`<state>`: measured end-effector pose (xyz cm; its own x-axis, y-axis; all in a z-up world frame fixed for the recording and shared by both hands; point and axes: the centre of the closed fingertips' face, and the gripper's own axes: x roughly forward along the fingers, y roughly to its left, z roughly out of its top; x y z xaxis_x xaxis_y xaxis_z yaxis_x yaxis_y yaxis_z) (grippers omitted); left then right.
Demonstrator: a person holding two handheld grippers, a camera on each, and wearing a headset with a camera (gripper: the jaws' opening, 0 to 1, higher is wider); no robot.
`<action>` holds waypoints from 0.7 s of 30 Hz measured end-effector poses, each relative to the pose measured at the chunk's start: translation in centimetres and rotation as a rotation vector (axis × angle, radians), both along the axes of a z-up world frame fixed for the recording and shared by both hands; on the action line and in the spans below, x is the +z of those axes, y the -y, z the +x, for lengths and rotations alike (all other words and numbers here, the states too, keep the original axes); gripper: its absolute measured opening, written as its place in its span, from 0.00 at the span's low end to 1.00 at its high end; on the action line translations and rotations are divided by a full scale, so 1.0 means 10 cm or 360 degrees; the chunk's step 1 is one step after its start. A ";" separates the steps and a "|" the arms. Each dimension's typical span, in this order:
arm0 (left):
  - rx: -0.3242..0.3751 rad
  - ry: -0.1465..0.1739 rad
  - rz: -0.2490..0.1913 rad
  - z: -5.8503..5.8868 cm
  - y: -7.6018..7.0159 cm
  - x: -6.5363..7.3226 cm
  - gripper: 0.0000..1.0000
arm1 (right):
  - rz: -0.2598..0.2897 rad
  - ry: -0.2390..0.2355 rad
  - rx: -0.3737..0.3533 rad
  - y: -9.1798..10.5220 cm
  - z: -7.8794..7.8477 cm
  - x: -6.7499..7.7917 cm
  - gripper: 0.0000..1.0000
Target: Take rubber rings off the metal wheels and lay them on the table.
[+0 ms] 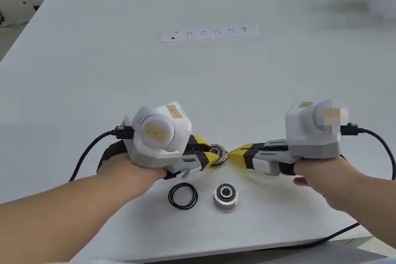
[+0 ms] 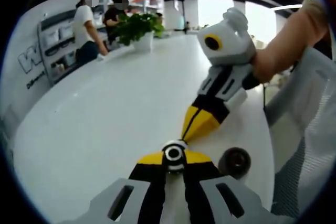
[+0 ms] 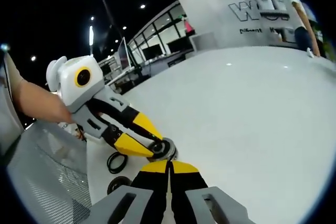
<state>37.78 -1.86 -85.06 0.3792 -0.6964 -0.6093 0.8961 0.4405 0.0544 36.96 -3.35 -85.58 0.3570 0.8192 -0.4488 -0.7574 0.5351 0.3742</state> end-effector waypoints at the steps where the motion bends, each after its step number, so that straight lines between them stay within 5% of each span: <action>1: -0.0001 0.0001 0.0002 0.00 0.00 0.00 0.12 | 0.0011 -0.0007 -0.0005 -0.01 0.00 0.01 0.00; 21: 0.0019 0.0010 0.0012 -0.03 0.00 0.00 0.12 | 0.0128 -0.0105 -0.0072 -0.04 0.02 0.07 0.00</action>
